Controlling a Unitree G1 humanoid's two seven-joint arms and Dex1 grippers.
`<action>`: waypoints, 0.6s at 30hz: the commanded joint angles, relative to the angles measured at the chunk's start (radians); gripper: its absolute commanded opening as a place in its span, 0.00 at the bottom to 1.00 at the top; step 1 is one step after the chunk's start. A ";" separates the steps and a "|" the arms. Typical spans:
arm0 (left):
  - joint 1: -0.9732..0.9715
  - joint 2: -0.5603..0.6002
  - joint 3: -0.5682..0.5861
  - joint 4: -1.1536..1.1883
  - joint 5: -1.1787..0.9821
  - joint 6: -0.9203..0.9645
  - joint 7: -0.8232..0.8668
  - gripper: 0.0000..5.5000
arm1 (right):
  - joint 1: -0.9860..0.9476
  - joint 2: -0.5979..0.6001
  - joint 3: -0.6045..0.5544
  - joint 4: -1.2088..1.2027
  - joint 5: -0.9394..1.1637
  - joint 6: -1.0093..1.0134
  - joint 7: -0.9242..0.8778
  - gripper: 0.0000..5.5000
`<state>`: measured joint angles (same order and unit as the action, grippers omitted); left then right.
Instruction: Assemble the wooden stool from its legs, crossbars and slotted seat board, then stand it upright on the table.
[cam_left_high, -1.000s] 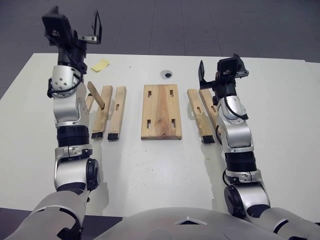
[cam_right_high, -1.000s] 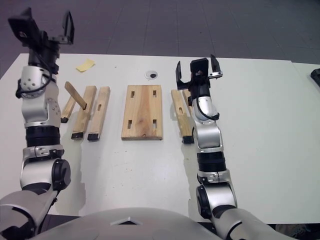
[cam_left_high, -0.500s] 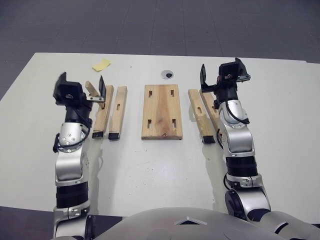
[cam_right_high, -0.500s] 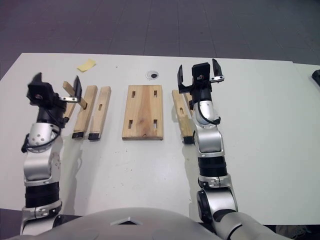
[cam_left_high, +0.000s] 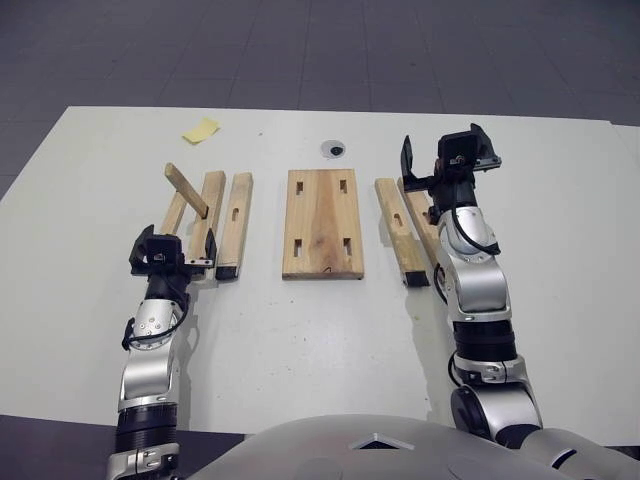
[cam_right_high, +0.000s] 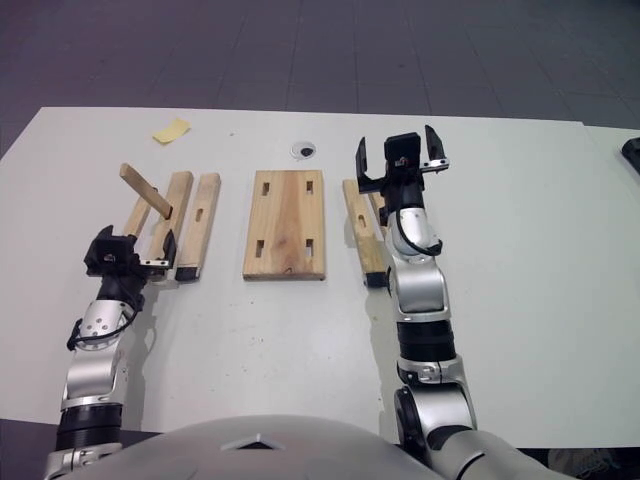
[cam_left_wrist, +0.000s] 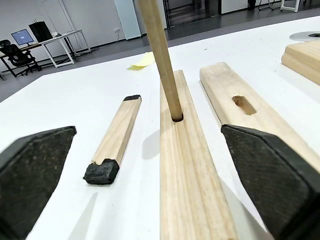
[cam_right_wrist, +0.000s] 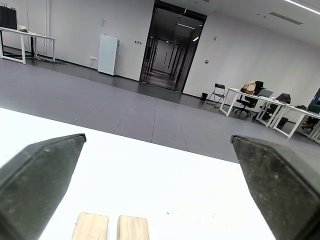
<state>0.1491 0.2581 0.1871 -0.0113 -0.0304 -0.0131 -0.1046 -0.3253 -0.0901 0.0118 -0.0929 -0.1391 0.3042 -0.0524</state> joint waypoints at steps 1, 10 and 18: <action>0.017 0.013 -0.005 0.019 0.018 -0.027 -0.012 0.98 | 0.007 0.005 0.003 -0.010 -0.004 0.008 -0.002 0.98; 0.031 0.007 -0.034 0.056 0.037 -0.039 -0.024 0.98 | 0.010 0.002 0.016 -0.011 -0.021 0.005 0.000 0.98; 0.027 0.000 -0.045 0.113 0.030 -0.009 -0.034 0.98 | 0.006 0.005 0.010 -0.013 -0.014 0.009 0.005 0.98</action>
<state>0.1567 0.2578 0.1574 0.0538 -0.0053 -0.0754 -0.1229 -0.3169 -0.0858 0.0256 -0.0974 -0.1575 0.3043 -0.0512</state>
